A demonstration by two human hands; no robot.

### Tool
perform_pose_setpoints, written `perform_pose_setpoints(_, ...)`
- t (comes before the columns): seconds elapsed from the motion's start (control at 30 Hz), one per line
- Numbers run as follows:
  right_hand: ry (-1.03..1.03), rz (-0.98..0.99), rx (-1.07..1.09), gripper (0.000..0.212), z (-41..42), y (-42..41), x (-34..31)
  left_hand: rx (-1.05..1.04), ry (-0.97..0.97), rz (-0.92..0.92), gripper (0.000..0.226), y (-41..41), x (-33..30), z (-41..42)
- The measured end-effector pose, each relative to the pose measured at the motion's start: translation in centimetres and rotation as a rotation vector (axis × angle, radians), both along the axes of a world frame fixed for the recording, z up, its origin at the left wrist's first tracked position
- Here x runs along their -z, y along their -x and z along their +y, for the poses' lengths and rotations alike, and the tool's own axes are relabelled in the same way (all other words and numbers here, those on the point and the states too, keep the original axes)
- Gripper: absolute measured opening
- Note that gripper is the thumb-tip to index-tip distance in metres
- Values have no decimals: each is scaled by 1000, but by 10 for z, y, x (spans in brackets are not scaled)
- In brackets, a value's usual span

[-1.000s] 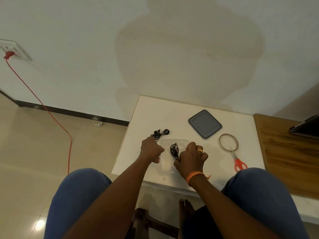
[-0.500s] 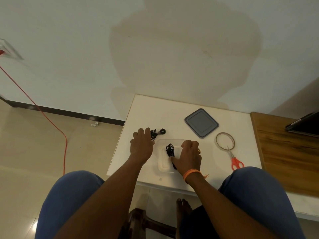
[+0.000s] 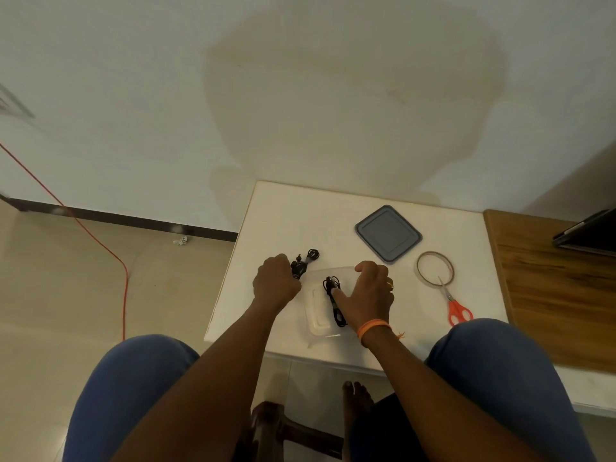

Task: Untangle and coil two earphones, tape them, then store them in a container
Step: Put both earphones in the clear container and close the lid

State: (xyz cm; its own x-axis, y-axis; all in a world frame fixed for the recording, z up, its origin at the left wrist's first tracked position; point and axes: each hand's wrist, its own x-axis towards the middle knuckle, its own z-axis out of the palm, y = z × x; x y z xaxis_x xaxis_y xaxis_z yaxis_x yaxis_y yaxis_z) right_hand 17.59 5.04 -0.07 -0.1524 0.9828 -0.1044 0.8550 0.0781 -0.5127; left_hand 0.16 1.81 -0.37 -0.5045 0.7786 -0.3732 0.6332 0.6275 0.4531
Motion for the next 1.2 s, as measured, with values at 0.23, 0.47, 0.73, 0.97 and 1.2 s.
perform_pose_setpoints(0.23, 62, 84, 41, 37, 10, -3, -8, 81, -181, 113, 37, 6, -10, 23)
perform_pose_setpoints(0.47, 186, 170, 93, 16, 24, -11, -5, 393, -49, 398, 24, 2, 4, 29)
perform_pose_setpoints(0.73, 146, 116, 93, 6, 28, -8, -9, -162, -229, -49, 18, 22, -41, 31)
perform_pose_setpoints(0.97, 95, -260, -139, 40, 14, -2, -12, -66, 154, 12, 40, -34, -64, 9)
perform_pose_setpoints(1.2, 150, -340, -86, 33, 4, -1, -1, 71, 146, 341, 21, -58, -37, -6)
